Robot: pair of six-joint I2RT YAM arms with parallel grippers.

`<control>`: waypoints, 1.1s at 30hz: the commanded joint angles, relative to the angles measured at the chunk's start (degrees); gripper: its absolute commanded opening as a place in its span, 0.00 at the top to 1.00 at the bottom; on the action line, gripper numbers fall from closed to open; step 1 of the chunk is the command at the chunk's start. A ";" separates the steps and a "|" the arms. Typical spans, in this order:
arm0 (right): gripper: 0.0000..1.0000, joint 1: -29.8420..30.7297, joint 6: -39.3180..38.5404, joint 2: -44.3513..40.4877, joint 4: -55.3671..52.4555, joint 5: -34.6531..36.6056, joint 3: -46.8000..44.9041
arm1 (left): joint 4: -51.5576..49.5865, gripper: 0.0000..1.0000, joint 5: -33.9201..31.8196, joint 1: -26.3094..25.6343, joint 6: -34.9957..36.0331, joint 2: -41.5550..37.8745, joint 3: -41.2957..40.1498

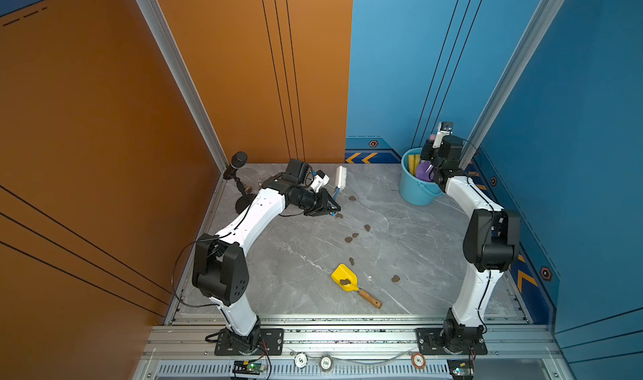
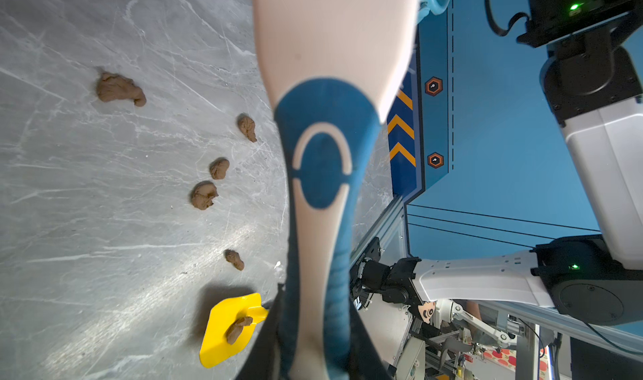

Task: Brush the soil off the hand trowel and place it into the bucket
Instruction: Place the hand trowel in the bucket.

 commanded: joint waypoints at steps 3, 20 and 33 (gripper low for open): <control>0.75 0.00 2.36 1.41 1.27 -0.32 -1.87 | 2.19 1.00 -0.17 -0.62 -1.03 4.68 2.90; 0.36 8.20 3.23 -12.64 -24.66 -2.28 1.34 | 2.24 1.00 -4.34 -1.13 1.29 -4.08 -2.83; 0.03 37.51 18.41 -45.88 -35.08 -7.13 -40.72 | 8.99 1.00 -3.86 1.20 -4.48 -15.35 -16.63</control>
